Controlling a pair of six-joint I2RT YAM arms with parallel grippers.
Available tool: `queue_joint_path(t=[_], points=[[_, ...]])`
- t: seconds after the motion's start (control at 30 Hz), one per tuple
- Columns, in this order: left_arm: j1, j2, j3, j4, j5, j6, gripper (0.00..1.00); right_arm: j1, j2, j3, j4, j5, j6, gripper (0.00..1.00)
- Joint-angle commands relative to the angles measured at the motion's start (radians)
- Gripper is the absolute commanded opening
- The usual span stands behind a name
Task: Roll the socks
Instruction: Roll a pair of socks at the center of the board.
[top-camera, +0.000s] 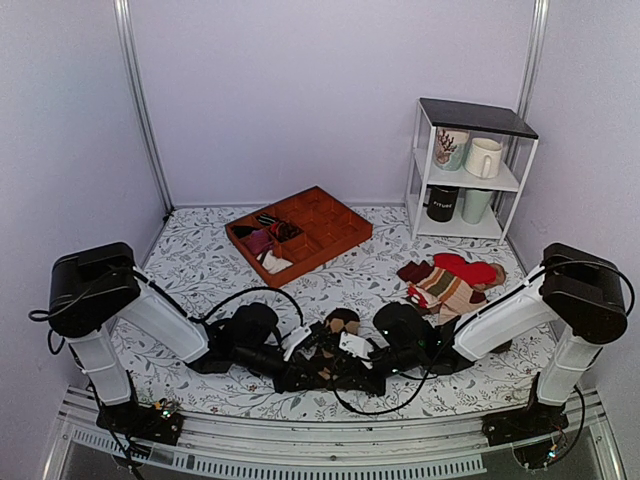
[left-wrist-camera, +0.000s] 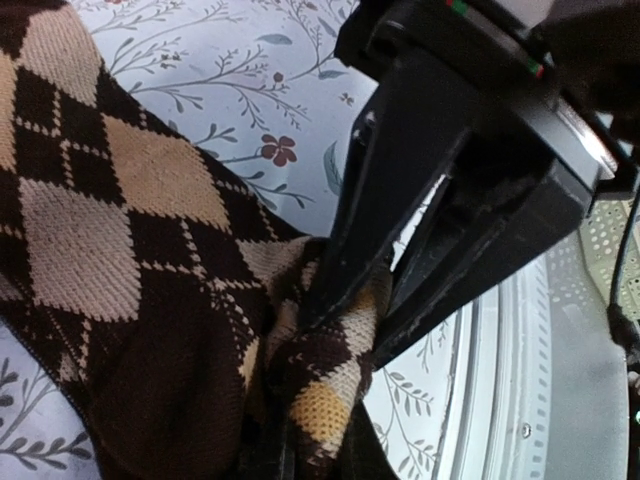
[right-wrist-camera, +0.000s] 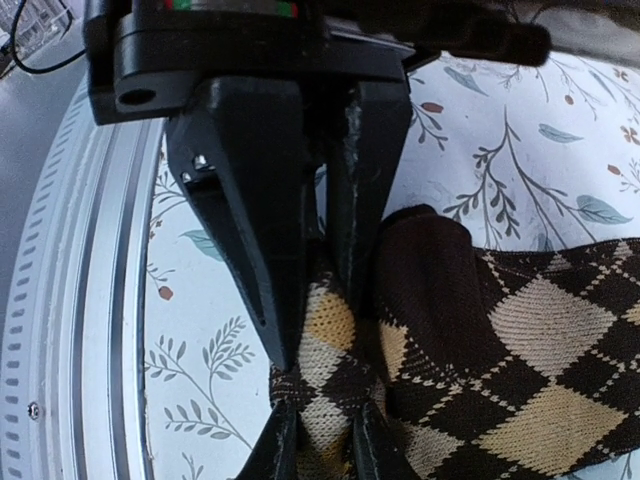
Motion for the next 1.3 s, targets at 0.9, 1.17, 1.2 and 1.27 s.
queue_joint_path(t=[0.9, 1.17, 1.2, 1.27], points=[[-0.124, -0.341, -0.259, 0.420, -0.398, 0.545, 0.77, -0.089, 0.141, -0.065, -0.114, -0.301, 0.450, 0.11], [-0.124, -0.159, -0.139, 0.241, -0.103, 0.510, 0.59, -0.117, 0.145, -0.055, -0.148, -0.338, 0.419, 0.11], [-0.127, -0.153, -0.143, 0.241, -0.103, 0.501, 0.59, -0.121, 0.147, -0.053, -0.153, -0.342, 0.413, 0.11], [-0.127, -0.146, -0.156, 0.248, -0.113, 0.489, 0.59, -0.130, 0.149, -0.049, -0.159, -0.351, 0.402, 0.11]])
